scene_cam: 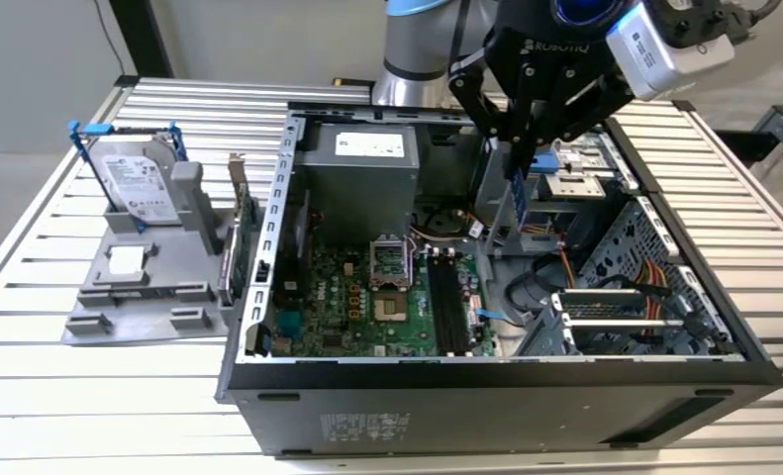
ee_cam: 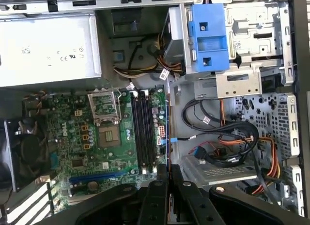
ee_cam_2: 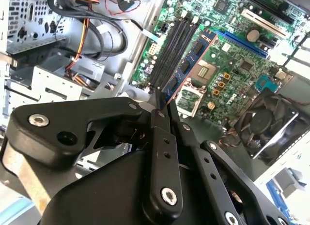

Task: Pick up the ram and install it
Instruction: 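Insert the ram into the slot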

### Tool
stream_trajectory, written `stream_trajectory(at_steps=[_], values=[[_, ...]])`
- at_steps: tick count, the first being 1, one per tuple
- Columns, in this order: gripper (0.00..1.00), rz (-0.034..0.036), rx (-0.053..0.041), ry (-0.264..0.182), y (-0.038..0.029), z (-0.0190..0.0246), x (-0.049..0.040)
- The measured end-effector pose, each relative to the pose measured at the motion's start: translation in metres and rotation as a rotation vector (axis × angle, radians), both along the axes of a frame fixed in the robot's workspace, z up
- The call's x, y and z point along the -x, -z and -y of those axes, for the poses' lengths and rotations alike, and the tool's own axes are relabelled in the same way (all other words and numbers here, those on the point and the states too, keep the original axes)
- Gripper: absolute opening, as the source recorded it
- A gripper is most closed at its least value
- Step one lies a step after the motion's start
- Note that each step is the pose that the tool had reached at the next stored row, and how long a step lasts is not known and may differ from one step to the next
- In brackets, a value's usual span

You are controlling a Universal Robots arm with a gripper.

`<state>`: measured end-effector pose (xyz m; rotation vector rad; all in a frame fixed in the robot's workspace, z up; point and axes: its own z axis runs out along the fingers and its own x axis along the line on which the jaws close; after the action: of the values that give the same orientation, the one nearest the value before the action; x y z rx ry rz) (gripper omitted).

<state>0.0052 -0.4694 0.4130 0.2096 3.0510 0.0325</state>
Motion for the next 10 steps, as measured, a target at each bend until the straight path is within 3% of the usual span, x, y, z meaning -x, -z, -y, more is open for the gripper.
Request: stream_trajectory(at_steps=[10], values=[[0.00,0.0000,0.0000,0.067,0.0000,0.0000,0.0001]])
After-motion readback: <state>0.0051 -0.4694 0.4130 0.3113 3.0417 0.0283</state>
